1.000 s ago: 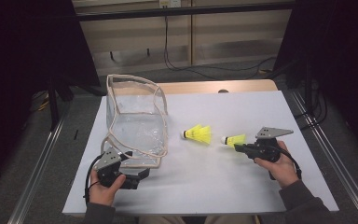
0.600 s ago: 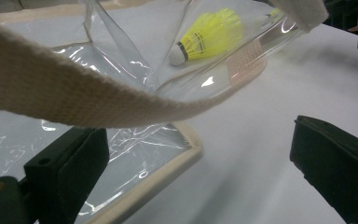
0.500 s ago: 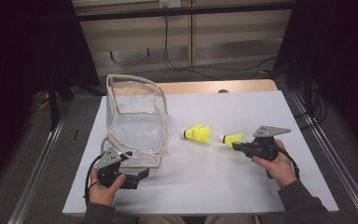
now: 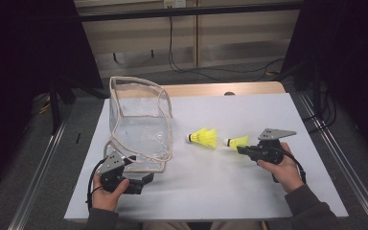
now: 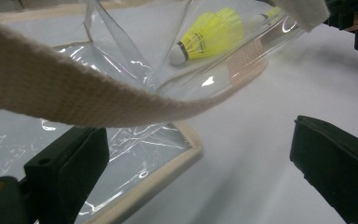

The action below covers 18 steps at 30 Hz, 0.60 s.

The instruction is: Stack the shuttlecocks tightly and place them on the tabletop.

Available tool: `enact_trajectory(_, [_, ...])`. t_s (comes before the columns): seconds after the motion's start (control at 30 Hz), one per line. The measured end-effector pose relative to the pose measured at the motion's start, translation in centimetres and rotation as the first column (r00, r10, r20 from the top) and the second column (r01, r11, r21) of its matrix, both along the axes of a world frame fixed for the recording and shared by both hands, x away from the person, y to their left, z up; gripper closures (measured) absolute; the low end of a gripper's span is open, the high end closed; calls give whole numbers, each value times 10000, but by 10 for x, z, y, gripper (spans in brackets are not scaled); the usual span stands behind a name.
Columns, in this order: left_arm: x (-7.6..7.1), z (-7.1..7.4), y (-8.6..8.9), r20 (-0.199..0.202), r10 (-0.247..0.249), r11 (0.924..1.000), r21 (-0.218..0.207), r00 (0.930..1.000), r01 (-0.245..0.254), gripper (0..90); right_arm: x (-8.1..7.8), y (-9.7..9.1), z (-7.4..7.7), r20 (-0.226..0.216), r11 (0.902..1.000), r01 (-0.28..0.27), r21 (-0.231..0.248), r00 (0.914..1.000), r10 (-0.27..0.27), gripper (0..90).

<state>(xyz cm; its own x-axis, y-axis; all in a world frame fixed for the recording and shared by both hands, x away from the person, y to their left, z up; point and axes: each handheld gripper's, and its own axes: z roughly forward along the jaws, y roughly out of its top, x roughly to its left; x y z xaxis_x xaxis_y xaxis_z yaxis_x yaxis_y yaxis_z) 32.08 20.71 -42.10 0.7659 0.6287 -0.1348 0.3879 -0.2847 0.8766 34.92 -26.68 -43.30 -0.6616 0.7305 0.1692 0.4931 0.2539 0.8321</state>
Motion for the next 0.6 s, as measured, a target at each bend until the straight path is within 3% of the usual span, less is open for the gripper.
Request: enact_trajectory(0.6, [0, 0, -1, -23, -8, 10000, 9, 10000, 8, 46, 3, 4, -1, 35, 10000, -79, 21, 10000, 79, 898])
